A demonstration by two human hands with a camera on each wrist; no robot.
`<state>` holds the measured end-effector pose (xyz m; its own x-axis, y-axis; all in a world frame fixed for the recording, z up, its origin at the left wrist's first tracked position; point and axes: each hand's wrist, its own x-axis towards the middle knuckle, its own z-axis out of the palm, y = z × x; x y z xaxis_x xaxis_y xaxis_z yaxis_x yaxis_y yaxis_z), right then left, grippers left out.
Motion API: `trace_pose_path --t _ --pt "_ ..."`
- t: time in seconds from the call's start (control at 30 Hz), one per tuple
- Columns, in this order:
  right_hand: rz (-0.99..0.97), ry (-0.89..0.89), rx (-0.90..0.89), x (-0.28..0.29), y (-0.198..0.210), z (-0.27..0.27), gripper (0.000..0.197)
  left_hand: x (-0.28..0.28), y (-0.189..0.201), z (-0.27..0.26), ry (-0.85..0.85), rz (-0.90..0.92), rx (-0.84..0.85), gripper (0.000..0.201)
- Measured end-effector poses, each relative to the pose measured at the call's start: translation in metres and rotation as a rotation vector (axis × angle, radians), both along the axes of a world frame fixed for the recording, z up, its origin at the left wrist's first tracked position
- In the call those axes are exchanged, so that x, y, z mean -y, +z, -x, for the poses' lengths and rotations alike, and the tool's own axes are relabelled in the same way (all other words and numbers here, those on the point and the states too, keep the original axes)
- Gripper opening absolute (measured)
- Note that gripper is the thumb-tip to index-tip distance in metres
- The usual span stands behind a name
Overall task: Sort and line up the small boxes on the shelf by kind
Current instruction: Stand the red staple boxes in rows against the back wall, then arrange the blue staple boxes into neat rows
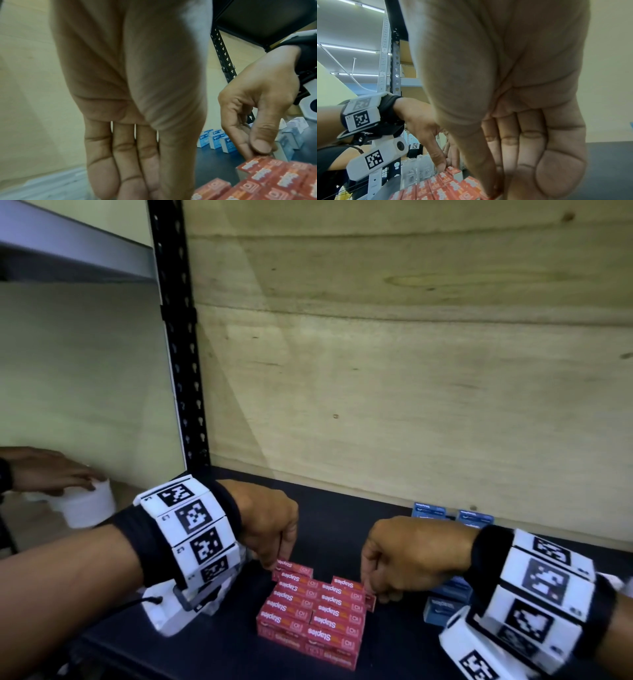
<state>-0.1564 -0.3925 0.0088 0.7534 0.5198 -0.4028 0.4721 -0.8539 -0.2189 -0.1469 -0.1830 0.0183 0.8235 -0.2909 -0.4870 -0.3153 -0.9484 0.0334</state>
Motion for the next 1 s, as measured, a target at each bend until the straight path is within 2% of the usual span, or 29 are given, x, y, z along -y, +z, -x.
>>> trace_pose_path --t 0.27,0.5,0.73,1.0 --pt "-0.007 0.033 0.043 -0.009 -0.005 -0.003 0.015 0.014 -0.001 0.001 0.01 0.041 -0.021 0.017" --pt "0.034 0.058 0.075 -0.006 -0.003 -0.002 0.017 0.021 0.001 0.001 0.023 -0.026 -0.018 0.013" --pt "0.025 -0.037 0.166 0.048 0.022 0.006 0.012 0.05 0.016 0.011 -0.166 -0.102 0.267 0.026" --pt "0.142 -0.179 0.233 0.12 0.019 0.027 0.019 0.116 0.007 0.027 -0.347 -0.008 0.303 0.029"
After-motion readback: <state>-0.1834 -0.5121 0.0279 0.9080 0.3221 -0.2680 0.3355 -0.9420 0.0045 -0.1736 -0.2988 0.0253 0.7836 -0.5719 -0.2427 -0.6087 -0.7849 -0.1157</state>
